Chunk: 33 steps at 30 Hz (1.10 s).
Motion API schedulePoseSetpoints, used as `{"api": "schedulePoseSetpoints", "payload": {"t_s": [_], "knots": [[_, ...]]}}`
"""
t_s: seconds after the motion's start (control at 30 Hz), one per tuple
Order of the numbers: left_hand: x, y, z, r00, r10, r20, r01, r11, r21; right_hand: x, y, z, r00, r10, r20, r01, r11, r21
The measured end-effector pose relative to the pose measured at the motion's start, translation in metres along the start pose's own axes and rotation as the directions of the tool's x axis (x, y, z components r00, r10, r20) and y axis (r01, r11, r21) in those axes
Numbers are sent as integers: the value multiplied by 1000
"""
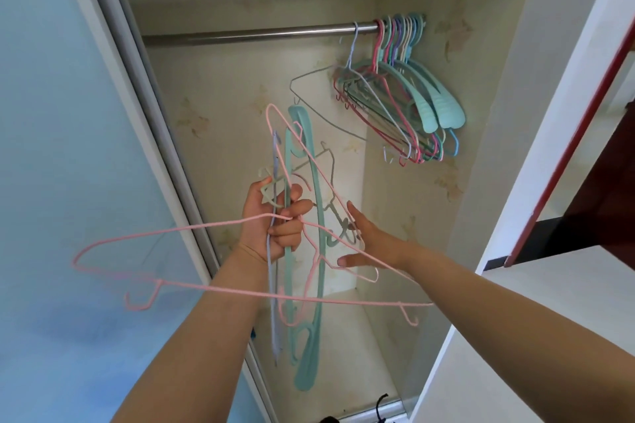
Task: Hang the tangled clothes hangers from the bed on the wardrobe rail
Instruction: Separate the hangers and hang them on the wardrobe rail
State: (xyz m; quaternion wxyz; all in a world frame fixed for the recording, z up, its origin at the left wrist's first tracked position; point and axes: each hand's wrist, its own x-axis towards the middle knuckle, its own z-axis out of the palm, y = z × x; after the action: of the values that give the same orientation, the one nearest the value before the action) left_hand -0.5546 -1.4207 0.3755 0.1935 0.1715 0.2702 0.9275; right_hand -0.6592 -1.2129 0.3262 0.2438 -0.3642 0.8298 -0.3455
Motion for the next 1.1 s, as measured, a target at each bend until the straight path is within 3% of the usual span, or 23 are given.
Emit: {"api": "schedulePoseSetpoints", "payload": {"t_s": [0.1, 0.17, 0.23, 0.33, 0.47, 0.57, 0.67, 0.73, 1.1], "knots": [[-3, 8, 0, 1000, -19, 3, 19, 1000, 25, -7, 3, -1, 999, 32, 35, -23, 977, -214], [-3, 10, 4, 999, -5, 39, 4, 1000, 23, -7, 4, 7, 999, 4, -44, -21, 912, -410], [-1, 10, 6, 997, 12, 79, -13, 1000, 13, -4, 6, 16, 982, -70, -175, -26, 869, -494], [0, 11, 5, 997, 33, 71, -36, 999, 35, -2, 12, 19, 918, -145, -368, -50, 881, -470], [-8, 13, -3, 993, 68, -96, -55, 989, 140, -8, 30, 9, 839, -90, -536, -125, 928, -352], [-13, 10, -11, 996, 31, -79, -18, 986, 163, -13, 38, 2, 761, -110, -640, -206, 894, -398], [-15, 7, -9, 995, 32, -92, -16, 984, 175, -18, 41, -7, 612, -266, -745, -250, 829, -501], [-16, 7, -11, 991, 50, -127, -26, 983, 183, -22, 45, -13, 562, -307, -768, -295, 793, -533], [-15, 5, -23, 944, 75, -320, -22, 986, 166, -41, 56, -18, 566, -233, -791, -419, 745, -519]]}}
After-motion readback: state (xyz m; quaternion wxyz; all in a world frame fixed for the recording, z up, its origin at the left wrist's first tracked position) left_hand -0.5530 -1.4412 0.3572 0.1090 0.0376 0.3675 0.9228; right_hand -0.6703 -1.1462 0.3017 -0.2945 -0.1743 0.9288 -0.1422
